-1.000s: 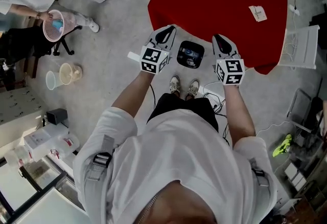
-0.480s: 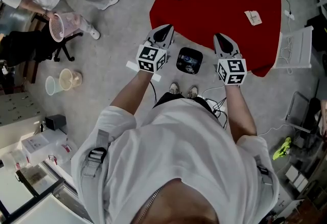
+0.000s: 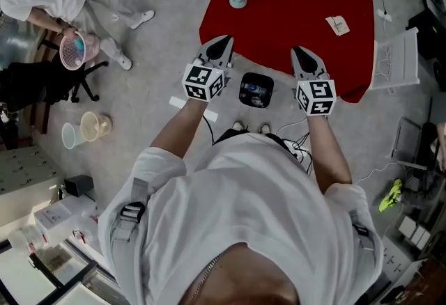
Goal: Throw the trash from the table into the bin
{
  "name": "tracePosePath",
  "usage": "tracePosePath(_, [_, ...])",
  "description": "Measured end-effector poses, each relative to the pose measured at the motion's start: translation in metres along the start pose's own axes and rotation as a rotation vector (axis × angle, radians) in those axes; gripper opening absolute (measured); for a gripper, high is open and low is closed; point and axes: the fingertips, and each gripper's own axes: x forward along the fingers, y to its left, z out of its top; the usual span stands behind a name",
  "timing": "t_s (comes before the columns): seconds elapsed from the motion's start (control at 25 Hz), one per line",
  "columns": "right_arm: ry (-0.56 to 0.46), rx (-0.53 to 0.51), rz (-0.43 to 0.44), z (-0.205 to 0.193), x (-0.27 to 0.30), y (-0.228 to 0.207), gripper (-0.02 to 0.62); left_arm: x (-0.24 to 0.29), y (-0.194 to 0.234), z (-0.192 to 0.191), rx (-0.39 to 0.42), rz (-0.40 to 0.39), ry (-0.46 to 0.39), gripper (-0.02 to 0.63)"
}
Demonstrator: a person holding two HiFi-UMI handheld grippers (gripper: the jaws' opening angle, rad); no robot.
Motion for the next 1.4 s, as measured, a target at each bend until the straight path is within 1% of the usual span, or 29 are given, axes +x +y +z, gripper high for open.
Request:
tracePosePath(0.32, [0.012, 0.006, -0.114, -0.001, 0.001, -0.017, 0.035, 0.023, 0.003, 0.002, 0.011, -0.11, 0.006, 0.011])
tracePosePath(0.52, [0.037, 0.014, -0.194, -0.011, -0.003, -0.048, 0.035, 0.048, -0.003, 0.001, 0.021, -0.169, 0.018, 0.011])
tracePosePath(0.68, [0.04, 0.021, -0.243, -0.018, -0.004, -0.082, 0.035, 0.075, -0.013, 0.004, 0.03, -0.198, 0.013, 0.011])
tracePosePath(0.96, [0.079, 0.009, -0.26, -0.037, 0.002, -0.155, 0.036, 0.144, -0.041, 0.002, 0.03, -0.209, 0.024, 0.011])
tracePosePath(1.2, [0.135, 0.004, -0.26, -0.053, 0.006, -0.235, 0.037, 0.21, -0.074, 0.006, 0.025, -0.201, 0.043, 0.011])
tracePosePath(1.4, [0.177, 0.014, -0.24, -0.073, 0.01, -0.286, 0.037, 0.256, -0.098, -0.002, 0.018, -0.186, 0.075, 0.011])
